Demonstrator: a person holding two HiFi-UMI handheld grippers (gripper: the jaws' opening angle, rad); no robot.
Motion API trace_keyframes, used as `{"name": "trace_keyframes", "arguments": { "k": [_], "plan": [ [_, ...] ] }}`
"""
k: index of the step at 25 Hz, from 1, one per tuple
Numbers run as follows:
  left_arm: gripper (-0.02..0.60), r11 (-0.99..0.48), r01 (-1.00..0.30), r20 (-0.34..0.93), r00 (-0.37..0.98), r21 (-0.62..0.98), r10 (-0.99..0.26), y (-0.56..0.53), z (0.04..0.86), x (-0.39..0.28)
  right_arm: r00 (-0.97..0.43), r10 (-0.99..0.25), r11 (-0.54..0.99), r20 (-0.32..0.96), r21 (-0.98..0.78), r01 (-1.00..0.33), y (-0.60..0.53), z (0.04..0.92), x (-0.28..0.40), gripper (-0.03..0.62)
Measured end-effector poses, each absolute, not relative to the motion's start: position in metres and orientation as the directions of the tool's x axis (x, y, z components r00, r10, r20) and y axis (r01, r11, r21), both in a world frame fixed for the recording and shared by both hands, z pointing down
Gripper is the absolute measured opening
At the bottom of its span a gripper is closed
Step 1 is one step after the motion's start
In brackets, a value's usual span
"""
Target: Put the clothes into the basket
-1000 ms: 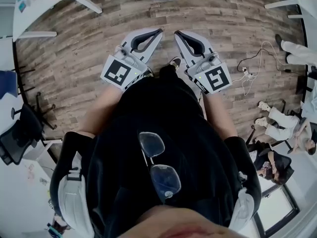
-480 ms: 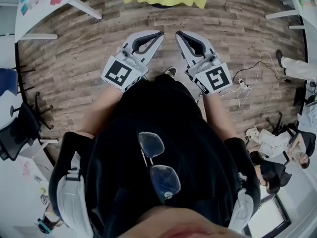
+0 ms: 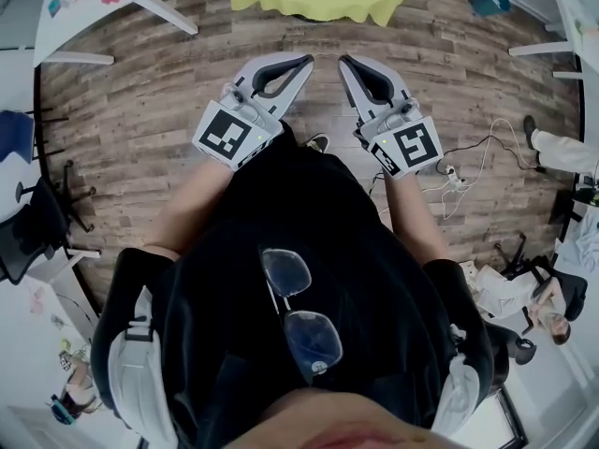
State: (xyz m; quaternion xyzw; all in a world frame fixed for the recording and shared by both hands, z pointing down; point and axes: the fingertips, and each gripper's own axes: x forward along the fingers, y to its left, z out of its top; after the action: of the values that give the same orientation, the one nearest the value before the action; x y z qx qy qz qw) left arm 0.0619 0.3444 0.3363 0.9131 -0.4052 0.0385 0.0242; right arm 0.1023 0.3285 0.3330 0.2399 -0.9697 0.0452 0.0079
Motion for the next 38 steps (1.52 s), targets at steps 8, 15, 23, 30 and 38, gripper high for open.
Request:
{"name": "trace_keyframes", "arguments": {
  "k": [8,15,23,30,38],
  "plan": [
    [0.01,-0.672,-0.74,0.087,0.672,0.029,-0.736,0.312,0.344,0.047,-0.895,-0.442,0.894,0.058,-0.059,-0.445,0.3,0.334,0.08,0.026],
    [0.01,-0.696,-0.717,0.079,0.696,0.024,-0.714,0.265,0.341,0.026,-0.886,-0.454,0.887,0.088,-0.045,-0.459,0.26,0.334,0.056,0.026],
    [0.009,-0.712,-0.702,0.095,0.711,0.031,-0.697,0.216,0.348,-0.016,-0.866,-0.494,0.863,0.075,-0.082,-0.499,0.207,0.334,0.019,0.025],
    [0.009,-0.731,-0.681,0.075,0.732,0.048,-0.677,0.18,0.348,-0.046,-0.856,-0.507,0.854,0.104,-0.078,-0.515,0.173,0.338,-0.015,0.025],
    [0.009,-0.743,-0.668,0.092,0.744,0.05,-0.662,0.156,0.356,-0.07,-0.849,-0.522,0.846,0.078,-0.076,-0.527,0.152,0.338,-0.04,0.025]
  ]
}}
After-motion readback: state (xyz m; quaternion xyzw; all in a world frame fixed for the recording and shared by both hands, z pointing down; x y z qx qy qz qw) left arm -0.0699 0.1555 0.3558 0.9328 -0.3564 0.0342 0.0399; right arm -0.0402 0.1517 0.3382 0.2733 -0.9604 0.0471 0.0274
